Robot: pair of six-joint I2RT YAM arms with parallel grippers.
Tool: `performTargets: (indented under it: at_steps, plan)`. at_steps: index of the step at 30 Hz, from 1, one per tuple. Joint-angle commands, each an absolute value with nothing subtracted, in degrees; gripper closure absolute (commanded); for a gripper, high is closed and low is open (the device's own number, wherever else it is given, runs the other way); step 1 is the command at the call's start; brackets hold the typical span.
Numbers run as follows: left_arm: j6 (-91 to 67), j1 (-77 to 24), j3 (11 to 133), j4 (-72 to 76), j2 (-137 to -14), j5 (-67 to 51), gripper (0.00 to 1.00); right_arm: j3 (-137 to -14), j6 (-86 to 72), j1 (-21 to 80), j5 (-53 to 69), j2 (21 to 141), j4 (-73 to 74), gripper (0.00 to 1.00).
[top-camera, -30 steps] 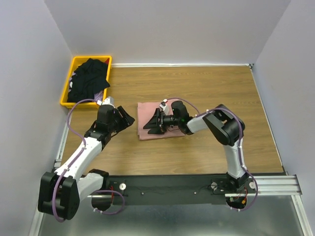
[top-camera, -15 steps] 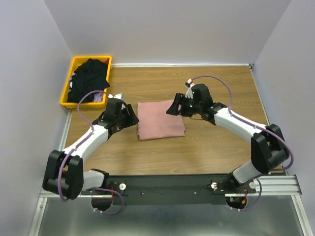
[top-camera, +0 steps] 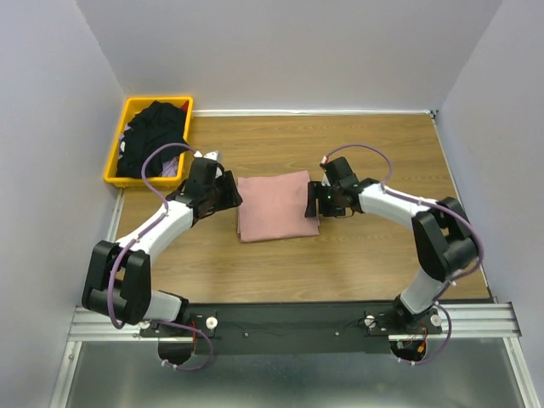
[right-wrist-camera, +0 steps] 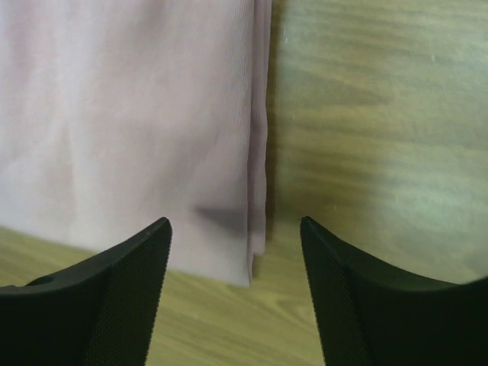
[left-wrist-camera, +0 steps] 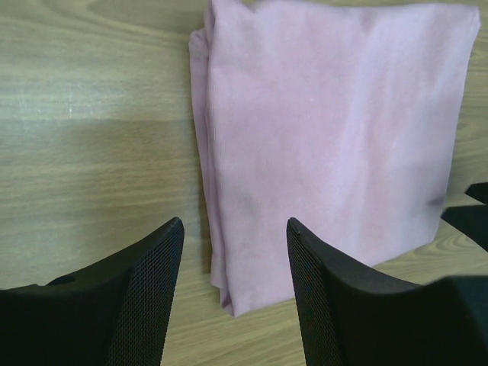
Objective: Fold and stack the t-shirts
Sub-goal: Neatly place the folded tshirt to the corner
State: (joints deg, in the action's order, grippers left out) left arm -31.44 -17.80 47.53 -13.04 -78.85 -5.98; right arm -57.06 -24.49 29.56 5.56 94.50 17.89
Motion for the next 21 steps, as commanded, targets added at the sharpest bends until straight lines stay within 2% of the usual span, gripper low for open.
performTargets:
  at_steps: [1,4,6,8,9,12,13,20,21]
  plan:
    - [-28.5,-17.9,49.4,-15.4,-77.5,-1.3,0.36,-62.4,-21.3,29.4,4.3,100.7,19.2,0.28]
    - [-27.0,-17.8,50.0,-15.3,-74.8,3.9,0.37,-63.5,-20.7,29.4,4.5,104.2,19.4,0.37]
    - [-25.3,-17.3,50.8,-14.7,-72.5,7.1,0.37,-63.9,-20.3,29.4,5.1,105.6,19.3,0.48]
    - [-23.7,-16.4,51.1,-13.8,-70.7,9.1,0.37,-63.9,-19.9,29.4,4.5,106.3,19.3,0.61]
    - [-23.2,-16.2,51.4,-13.5,-70.2,9.8,0.38,-63.9,-19.5,29.2,3.3,106.3,19.5,0.75]
    - [-20.9,-15.2,51.4,-11.3,-69.4,11.7,0.39,-64.1,-16.5,27.3,-0.9,106.8,20.1,0.96]
    - [-20.6,-15.2,51.3,-10.6,-69.4,12.0,0.39,-64.4,-15.5,26.4,-2.5,106.9,20.3,0.99]
    - [-19.2,-10.4,46.9,-5.0,-70.5,8.7,0.41,-72.2,-3.9,14.8,-27.1,109.7,22.4,0.99]
    - [-19.4,-9.2,47.0,-5.6,-70.7,8.3,0.41,-75.5,-3.0,13.3,-32.6,110.3,22.4,0.88]
